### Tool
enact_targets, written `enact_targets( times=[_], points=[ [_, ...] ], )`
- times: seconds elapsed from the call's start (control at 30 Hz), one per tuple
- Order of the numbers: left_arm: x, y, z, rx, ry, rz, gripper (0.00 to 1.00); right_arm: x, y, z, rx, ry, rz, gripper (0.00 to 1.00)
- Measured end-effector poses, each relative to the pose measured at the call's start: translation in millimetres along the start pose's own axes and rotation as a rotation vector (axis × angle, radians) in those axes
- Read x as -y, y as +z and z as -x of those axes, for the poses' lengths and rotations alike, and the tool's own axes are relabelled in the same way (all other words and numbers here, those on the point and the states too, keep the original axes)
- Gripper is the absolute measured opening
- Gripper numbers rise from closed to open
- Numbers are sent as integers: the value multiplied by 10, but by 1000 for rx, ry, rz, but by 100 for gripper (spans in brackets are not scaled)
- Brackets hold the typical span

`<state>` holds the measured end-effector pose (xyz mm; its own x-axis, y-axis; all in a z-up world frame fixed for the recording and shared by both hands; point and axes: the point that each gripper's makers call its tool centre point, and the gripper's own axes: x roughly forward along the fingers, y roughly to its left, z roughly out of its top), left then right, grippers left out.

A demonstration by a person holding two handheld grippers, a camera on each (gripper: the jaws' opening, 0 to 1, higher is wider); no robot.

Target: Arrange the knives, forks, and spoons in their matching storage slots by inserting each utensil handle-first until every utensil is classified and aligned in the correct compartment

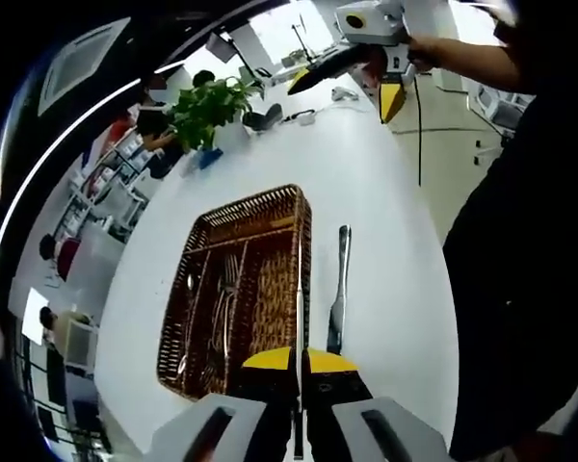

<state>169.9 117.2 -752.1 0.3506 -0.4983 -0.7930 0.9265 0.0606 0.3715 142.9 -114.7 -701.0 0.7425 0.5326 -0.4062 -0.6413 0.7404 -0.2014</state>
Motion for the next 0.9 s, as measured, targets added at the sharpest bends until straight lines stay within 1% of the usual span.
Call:
enact_targets(
  times=[0.17,0.23,0.37,0.63,0.83,0.9],
  points=[
    [-50,13,-1,12,32,-3,1,8,8,13,1,0,-10,100],
    [-52,28,5,18,31,1,1,6,7,12,1,-1,-14,100],
    [-58,20,2,9,31,-8,1,10,31,10,11,-3,-16,100],
    [-84,32,-13,24,34,-1,1,39,41,10,10,-12,-18,100],
    [-155,42,-52,31,42,-11,1,62,32,4,7,-14,-16,100],
    [-187,29,-78,18,42,7,1,78,19,3,6,-17,-19,100]
  ],
)
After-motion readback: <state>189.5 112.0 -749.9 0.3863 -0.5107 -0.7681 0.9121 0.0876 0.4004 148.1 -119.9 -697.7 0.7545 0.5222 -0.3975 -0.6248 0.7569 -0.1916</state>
